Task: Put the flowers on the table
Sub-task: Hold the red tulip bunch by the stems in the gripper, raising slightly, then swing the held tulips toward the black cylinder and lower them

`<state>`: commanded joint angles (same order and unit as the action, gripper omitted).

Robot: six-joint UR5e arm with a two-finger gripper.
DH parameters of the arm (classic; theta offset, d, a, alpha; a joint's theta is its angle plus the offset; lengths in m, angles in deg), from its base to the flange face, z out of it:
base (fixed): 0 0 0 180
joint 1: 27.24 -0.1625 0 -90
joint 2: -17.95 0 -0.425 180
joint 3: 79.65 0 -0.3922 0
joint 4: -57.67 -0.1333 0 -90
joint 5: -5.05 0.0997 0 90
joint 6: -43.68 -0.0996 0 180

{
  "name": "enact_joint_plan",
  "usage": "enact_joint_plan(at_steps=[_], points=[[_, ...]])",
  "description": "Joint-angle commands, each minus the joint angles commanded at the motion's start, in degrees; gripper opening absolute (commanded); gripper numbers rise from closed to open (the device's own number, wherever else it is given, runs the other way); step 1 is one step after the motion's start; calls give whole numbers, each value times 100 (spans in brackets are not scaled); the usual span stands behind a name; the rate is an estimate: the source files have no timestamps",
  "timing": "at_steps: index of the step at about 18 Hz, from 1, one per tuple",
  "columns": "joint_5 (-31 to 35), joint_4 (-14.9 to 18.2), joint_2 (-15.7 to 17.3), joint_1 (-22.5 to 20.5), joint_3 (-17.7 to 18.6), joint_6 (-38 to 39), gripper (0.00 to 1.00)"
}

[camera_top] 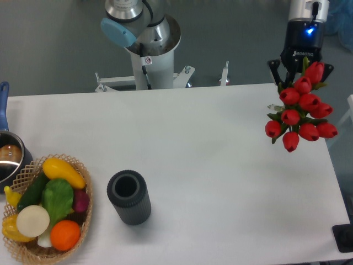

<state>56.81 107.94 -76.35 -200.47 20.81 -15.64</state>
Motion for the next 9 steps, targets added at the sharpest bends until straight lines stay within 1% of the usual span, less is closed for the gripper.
enact_joint_plan(at_steps=[4,7,9], points=[[325,0,-44,96,-18,-35,29],[1000,9,-70,430,0,-9,29],[1571,18,-202,658,0,9,29]])
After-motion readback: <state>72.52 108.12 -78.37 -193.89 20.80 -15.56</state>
